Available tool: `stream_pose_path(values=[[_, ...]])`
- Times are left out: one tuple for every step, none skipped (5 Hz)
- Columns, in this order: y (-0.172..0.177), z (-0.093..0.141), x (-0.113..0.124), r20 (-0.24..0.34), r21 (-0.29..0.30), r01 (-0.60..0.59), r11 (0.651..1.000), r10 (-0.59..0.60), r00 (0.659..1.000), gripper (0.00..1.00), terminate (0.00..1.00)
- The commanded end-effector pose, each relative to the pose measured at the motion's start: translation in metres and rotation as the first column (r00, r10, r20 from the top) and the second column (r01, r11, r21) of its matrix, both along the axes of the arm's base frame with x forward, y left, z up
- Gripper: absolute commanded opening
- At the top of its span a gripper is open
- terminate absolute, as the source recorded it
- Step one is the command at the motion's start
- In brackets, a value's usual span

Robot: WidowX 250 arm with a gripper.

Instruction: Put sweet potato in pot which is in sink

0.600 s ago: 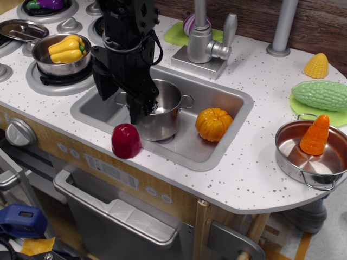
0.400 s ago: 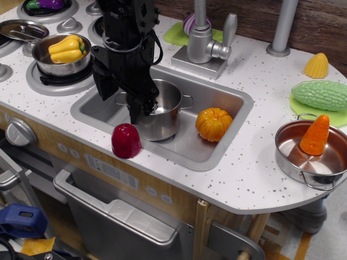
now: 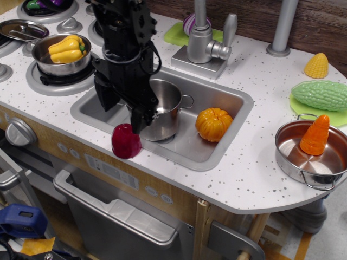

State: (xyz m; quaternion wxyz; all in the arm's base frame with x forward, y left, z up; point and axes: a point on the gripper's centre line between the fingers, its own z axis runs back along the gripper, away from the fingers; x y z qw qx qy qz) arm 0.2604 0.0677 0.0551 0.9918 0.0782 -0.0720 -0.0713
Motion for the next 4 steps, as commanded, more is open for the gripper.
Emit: stream_pose_path(values=[[0.005, -0.006, 0.004, 0.049, -0.007, 0.007, 1.000, -0.007, 0.999, 1.00, 0.00], [0.008, -0.012, 0.006, 0.063, -0.029, 0.016, 0.999, -0.014, 0.998, 1.00, 0.00], [0.011, -0.020, 0.006, 0.078, -0.052, 0.021, 0.998, -0.016, 0.997, 1.00, 0.00], [0.014, -0.032, 0.005, 0.093, -0.097, 0.023, 0.995, -0.014, 0.996, 1.00, 0.00]])
